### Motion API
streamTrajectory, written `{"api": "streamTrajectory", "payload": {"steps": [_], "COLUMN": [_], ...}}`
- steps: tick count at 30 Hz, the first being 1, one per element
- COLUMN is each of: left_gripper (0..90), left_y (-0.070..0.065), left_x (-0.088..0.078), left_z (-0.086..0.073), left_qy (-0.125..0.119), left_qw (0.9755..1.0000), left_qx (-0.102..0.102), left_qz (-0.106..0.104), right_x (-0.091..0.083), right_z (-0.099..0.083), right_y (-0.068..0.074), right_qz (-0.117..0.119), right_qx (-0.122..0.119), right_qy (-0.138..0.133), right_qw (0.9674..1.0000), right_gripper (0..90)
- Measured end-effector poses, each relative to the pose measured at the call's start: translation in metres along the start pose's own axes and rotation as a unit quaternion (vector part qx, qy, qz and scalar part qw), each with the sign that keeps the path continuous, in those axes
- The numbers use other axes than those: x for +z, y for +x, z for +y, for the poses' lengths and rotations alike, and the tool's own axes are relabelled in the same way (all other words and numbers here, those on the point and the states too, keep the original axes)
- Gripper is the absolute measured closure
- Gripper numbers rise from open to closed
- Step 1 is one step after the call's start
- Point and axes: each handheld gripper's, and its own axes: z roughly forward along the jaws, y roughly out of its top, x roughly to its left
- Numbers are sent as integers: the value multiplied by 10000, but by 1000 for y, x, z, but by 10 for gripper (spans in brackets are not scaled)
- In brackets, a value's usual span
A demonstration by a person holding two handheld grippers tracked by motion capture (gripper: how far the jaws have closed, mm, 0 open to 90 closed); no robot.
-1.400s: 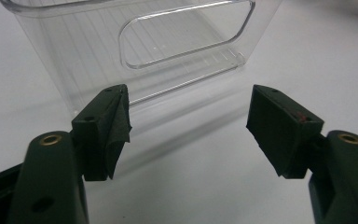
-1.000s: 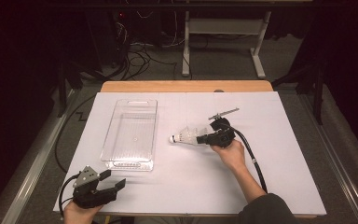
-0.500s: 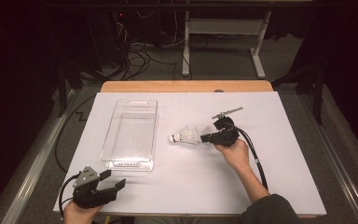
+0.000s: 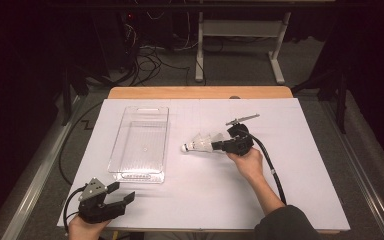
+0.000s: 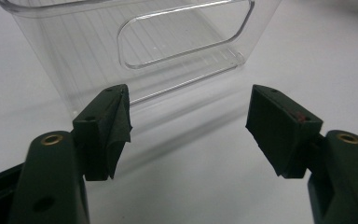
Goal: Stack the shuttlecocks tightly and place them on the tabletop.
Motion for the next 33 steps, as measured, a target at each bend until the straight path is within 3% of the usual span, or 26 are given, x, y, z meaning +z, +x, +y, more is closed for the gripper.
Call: {"api": "streamTrajectory", "payload": {"steps": [6,16,33], "left_gripper": [314,313,313], "left_y": [-1,-1,-1], "left_x": [1,1,1], "left_z": [0,1,0], "left_qy": [14,36,-1], "left_qw": [10000,10000,10000], "left_qx": [31,45,24], "left_qz": [-16,-28,-18], "right_x": [4,4,-3], "right_z": [0,-1,-2], "right_y": [-2,0,0], "right_qz": [73,-34,-366], "right_qx": [66,9,-39], "right_qy": [9,91,155], "right_qw": [10000,10000,9992], "right_gripper": [900,874,600]}}
